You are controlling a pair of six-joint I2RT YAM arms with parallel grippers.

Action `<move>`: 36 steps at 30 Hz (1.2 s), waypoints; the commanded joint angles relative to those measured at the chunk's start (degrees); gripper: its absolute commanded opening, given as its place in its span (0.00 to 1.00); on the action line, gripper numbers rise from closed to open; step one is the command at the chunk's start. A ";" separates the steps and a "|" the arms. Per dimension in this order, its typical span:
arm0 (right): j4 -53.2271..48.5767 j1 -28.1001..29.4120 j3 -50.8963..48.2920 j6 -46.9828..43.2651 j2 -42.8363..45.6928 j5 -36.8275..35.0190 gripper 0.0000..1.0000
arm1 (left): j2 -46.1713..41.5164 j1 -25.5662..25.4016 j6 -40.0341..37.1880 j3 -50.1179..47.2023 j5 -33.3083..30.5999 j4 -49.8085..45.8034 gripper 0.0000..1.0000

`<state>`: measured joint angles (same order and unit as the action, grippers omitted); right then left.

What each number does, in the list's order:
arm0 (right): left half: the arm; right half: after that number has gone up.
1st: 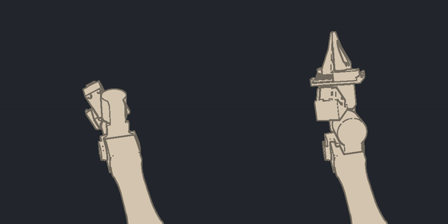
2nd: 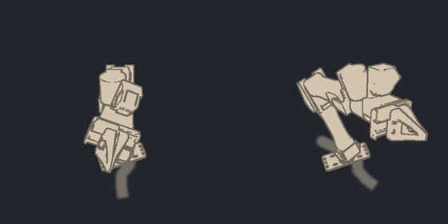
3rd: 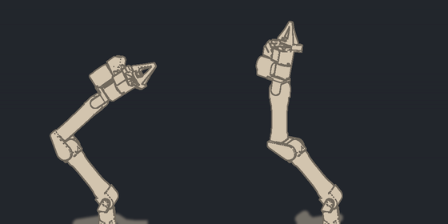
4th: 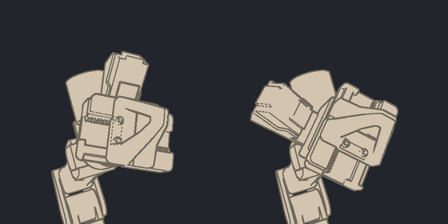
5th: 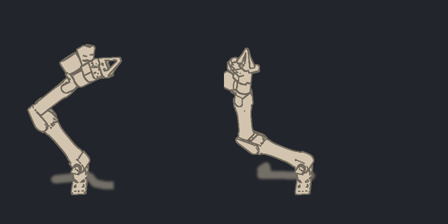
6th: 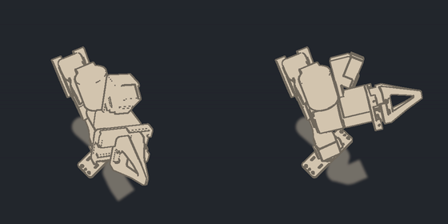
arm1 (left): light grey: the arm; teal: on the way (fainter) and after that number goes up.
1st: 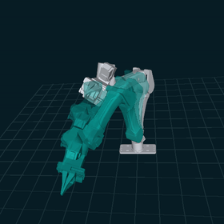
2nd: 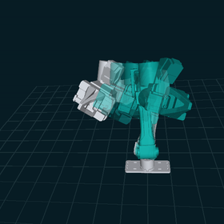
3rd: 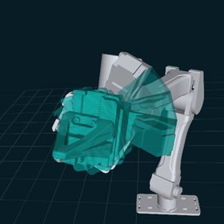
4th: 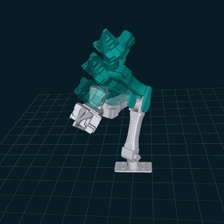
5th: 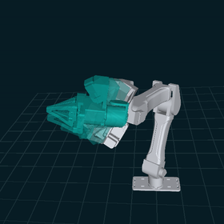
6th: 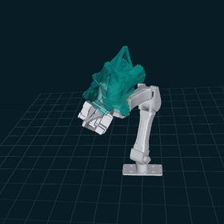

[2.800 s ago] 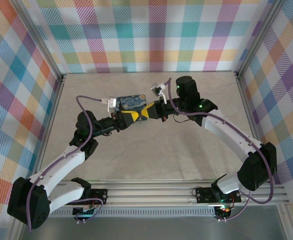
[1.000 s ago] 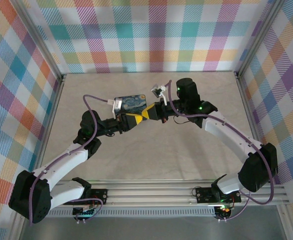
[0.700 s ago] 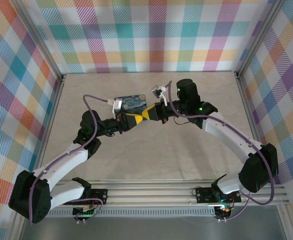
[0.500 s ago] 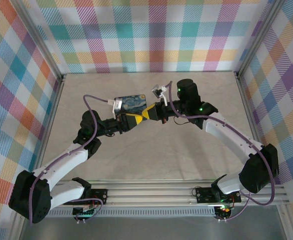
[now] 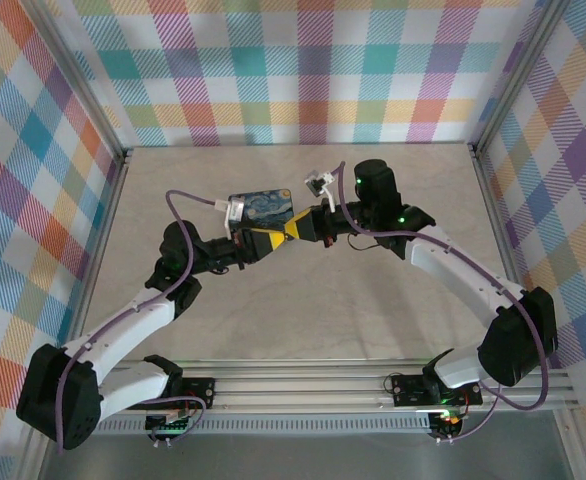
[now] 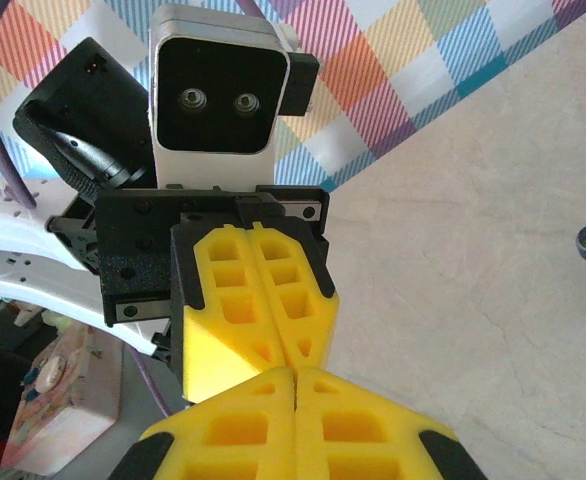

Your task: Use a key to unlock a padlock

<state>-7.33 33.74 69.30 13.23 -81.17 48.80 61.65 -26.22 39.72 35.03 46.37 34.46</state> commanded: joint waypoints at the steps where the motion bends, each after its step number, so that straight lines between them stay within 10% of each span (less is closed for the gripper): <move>1: 2.33 -0.07 -0.39 1.15 0.66 0.68 0.21 | -3.48 -0.08 -4.98 0.56 -2.05 -5.50 0.00; 14: -6.57 -0.39 4.53 1.34 -3.03 -13.61 0.60 | -5.96 5.49 -9.33 0.35 -4.85 -18.64 0.00; 36: -32.26 2.65 39.24 3.73 -38.62 -44.77 0.48 | 7.82 25.34 -19.43 7.21 -19.37 -42.92 0.00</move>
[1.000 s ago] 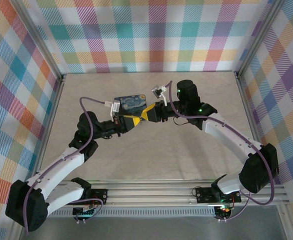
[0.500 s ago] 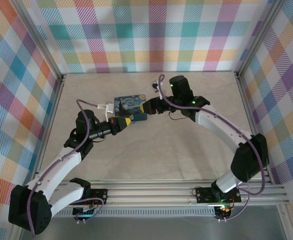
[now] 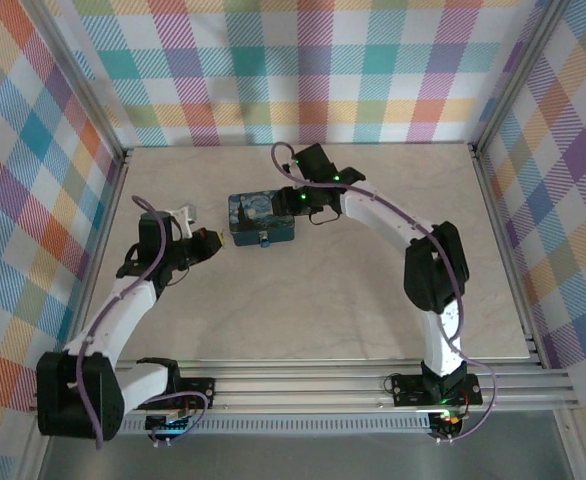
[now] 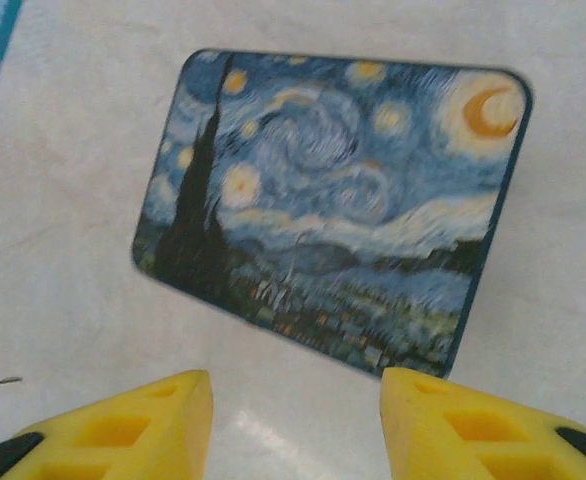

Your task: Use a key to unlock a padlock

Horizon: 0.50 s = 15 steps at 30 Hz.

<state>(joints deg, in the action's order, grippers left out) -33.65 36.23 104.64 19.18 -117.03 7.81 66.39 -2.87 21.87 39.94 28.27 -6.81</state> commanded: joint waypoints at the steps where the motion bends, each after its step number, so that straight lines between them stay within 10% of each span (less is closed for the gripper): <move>1: -7.18 0.17 5.62 -2.88 -4.28 -4.97 0.49 | 5.42 2.40 -1.53 3.25 -1.57 -1.54 0.00; 15: -12.63 -0.54 12.69 -8.87 -14.89 -8.64 0.56 | 30.60 1.05 -4.70 20.82 -10.86 -5.48 0.00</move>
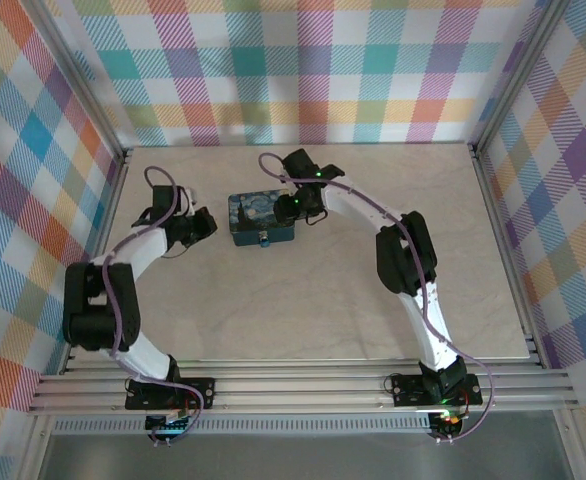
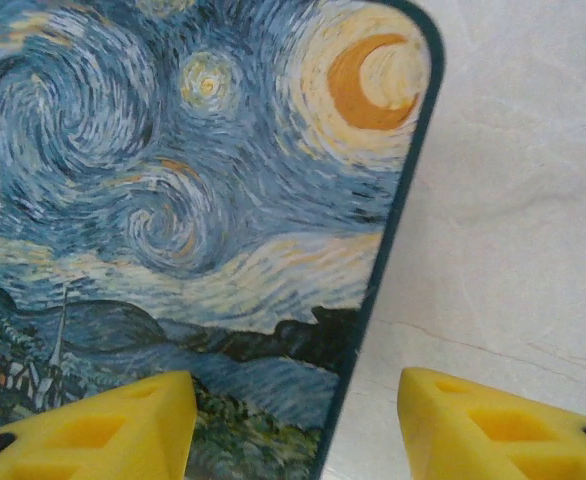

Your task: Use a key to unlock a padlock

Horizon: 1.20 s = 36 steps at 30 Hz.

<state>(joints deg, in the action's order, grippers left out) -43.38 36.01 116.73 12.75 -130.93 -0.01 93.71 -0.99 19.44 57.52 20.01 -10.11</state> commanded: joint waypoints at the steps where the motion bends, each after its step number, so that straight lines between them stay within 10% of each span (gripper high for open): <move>1: -2.88 -0.47 0.07 -2.70 -0.95 -0.55 0.55 | 4.77 -1.50 -2.60 4.62 -3.03 -2.79 0.00; 21: 2.89 -2.21 -25.50 -2.71 16.64 -0.79 0.56 | 4.90 -17.90 1.66 5.02 -6.55 -1.96 0.00; 36: 12.02 -1.47 -44.11 10.87 35.38 2.44 0.56 | -4.00 -16.97 0.56 -2.08 -6.47 -1.96 0.00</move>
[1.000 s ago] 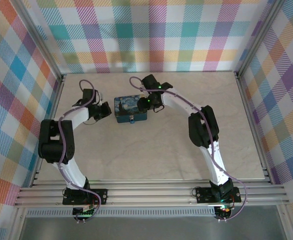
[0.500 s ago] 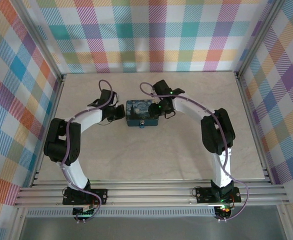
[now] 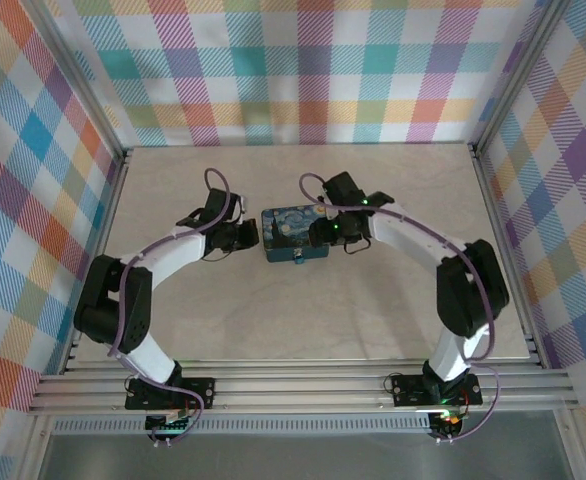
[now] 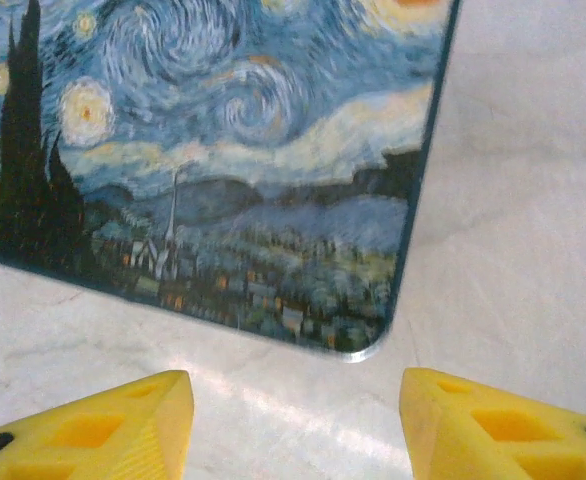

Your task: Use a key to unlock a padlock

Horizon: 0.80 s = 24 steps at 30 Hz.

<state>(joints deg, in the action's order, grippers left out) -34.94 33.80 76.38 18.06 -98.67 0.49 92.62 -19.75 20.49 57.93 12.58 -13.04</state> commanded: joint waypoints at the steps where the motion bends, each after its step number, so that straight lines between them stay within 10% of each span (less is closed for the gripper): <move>1: 4.82 1.41 -5.88 6.81 4.35 1.74 0.56 | -3.92 2.62 -0.44 -3.79 1.69 1.53 0.00; 24: 21.33 11.86 -6.44 16.87 -9.93 -13.64 0.49 | -20.36 4.36 -0.67 -19.02 9.06 -1.94 0.00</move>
<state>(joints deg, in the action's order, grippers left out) -15.99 45.39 67.88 33.93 -107.55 -9.69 74.15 -15.33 19.94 40.03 20.14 -13.85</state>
